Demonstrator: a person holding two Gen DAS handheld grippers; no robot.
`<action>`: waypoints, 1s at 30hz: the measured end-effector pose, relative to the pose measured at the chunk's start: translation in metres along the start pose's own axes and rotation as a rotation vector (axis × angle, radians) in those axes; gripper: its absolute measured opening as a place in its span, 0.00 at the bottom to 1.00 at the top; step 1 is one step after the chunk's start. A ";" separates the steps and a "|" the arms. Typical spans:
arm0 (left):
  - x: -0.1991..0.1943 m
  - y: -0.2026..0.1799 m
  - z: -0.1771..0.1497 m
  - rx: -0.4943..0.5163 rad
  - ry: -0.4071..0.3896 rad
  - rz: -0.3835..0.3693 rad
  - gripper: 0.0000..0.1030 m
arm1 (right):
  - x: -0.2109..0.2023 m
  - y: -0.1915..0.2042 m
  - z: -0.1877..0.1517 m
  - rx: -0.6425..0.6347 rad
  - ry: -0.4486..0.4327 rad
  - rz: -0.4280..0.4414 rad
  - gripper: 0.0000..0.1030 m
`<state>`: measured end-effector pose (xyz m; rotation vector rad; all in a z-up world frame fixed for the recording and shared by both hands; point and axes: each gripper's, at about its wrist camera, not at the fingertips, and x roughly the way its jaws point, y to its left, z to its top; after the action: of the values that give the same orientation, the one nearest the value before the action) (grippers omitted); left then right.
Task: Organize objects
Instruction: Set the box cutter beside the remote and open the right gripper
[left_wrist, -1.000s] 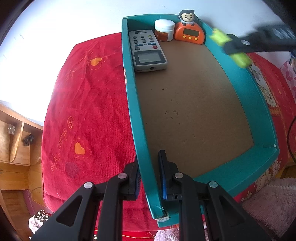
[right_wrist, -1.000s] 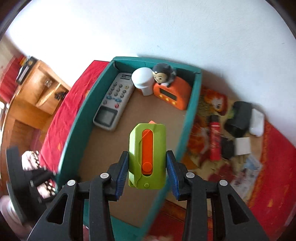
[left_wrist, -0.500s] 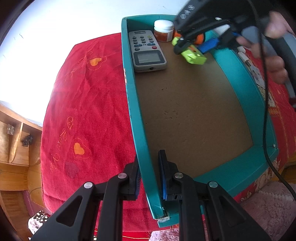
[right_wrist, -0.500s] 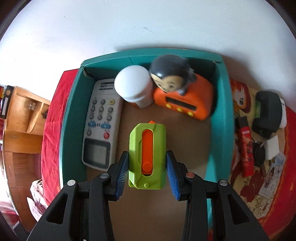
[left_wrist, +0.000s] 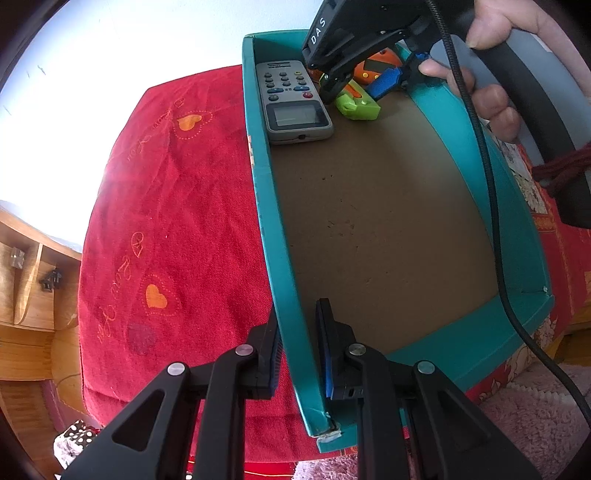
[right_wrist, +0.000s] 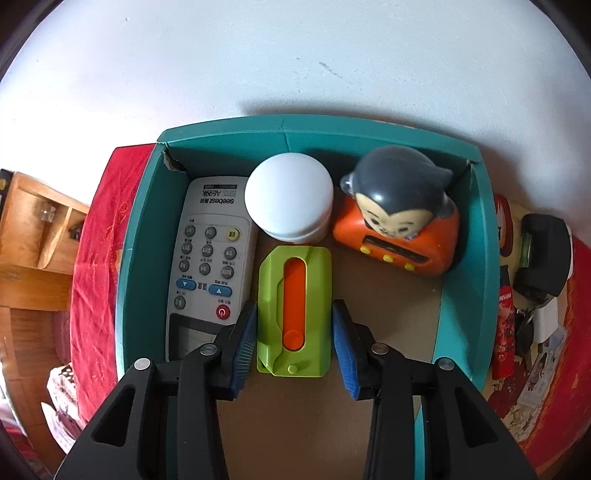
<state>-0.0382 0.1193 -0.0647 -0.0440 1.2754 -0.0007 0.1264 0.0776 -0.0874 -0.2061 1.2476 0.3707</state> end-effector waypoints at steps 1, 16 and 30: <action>0.000 0.000 0.000 0.000 0.000 0.000 0.14 | 0.000 0.001 0.000 0.004 -0.001 0.001 0.40; 0.000 0.000 0.000 0.001 0.002 0.003 0.14 | -0.017 -0.014 -0.027 -0.151 -0.022 0.048 0.40; 0.000 0.001 0.000 -0.005 0.000 -0.002 0.14 | -0.017 0.005 -0.042 -0.481 -0.115 -0.173 0.22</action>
<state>-0.0384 0.1204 -0.0650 -0.0499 1.2750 0.0006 0.0834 0.0646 -0.0842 -0.6899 1.0034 0.5209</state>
